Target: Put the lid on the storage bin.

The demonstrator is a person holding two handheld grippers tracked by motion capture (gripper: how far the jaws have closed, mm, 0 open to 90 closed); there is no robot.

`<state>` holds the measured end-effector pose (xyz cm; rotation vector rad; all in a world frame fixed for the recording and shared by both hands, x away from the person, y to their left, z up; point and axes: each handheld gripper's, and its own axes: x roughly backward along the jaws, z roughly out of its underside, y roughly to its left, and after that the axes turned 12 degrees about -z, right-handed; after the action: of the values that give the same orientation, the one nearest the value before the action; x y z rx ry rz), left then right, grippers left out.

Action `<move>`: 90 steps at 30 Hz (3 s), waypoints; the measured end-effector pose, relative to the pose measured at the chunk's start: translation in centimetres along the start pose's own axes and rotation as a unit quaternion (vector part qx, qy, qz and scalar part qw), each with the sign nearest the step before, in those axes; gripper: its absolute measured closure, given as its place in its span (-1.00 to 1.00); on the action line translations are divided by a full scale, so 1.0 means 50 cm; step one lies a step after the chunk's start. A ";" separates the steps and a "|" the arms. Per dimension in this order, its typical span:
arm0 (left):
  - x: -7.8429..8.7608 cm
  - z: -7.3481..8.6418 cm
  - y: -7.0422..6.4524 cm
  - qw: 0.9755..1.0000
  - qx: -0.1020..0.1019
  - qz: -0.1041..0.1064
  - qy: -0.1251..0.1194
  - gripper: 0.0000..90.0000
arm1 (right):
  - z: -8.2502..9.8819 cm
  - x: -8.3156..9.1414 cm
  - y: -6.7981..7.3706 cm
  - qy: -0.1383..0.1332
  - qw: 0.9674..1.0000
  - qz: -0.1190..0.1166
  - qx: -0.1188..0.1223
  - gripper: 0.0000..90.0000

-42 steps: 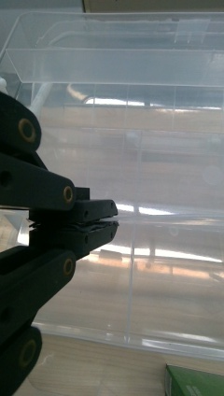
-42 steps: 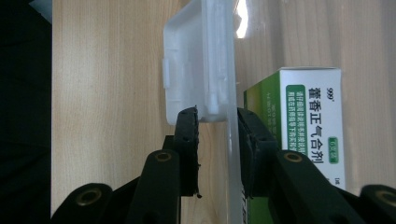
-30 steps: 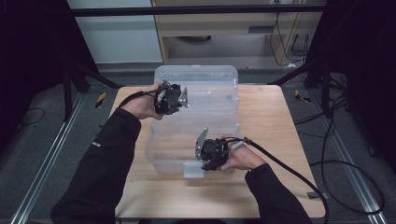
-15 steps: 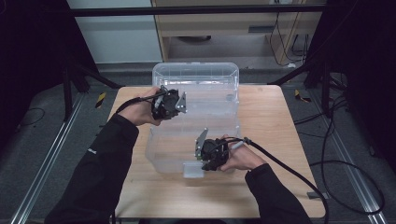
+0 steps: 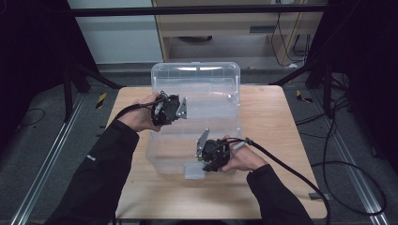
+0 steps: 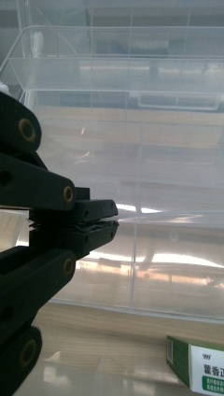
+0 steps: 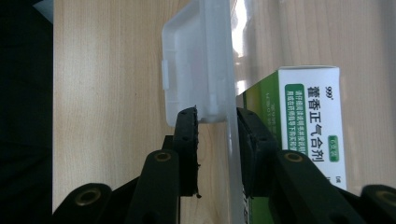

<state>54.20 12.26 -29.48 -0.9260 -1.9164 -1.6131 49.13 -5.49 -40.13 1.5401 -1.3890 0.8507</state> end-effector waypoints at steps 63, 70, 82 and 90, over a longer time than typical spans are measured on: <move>0.039 0.010 -0.109 1.000 0.014 -0.007 0.002 0.88 | 0.023 -0.002 0.019 -0.059 0.998 0.034 -0.009 0.52; 0.039 0.011 -0.113 1.000 0.016 -0.003 -0.001 0.88 | 0.037 0.011 0.026 -0.091 0.995 0.042 -0.013 0.48; 0.039 0.010 -0.113 1.000 0.016 0.002 0.003 0.87 | 0.085 0.071 0.056 -0.161 0.984 0.067 -0.042 0.57; 0.038 0.010 -0.113 1.000 0.020 0.002 0.002 0.86 | 0.125 0.114 0.068 -0.228 0.967 0.091 -0.076 0.83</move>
<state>48.77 12.68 -31.92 -0.9107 -1.9351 -1.5677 46.19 -13.48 -36.85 1.5651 -1.9029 0.4933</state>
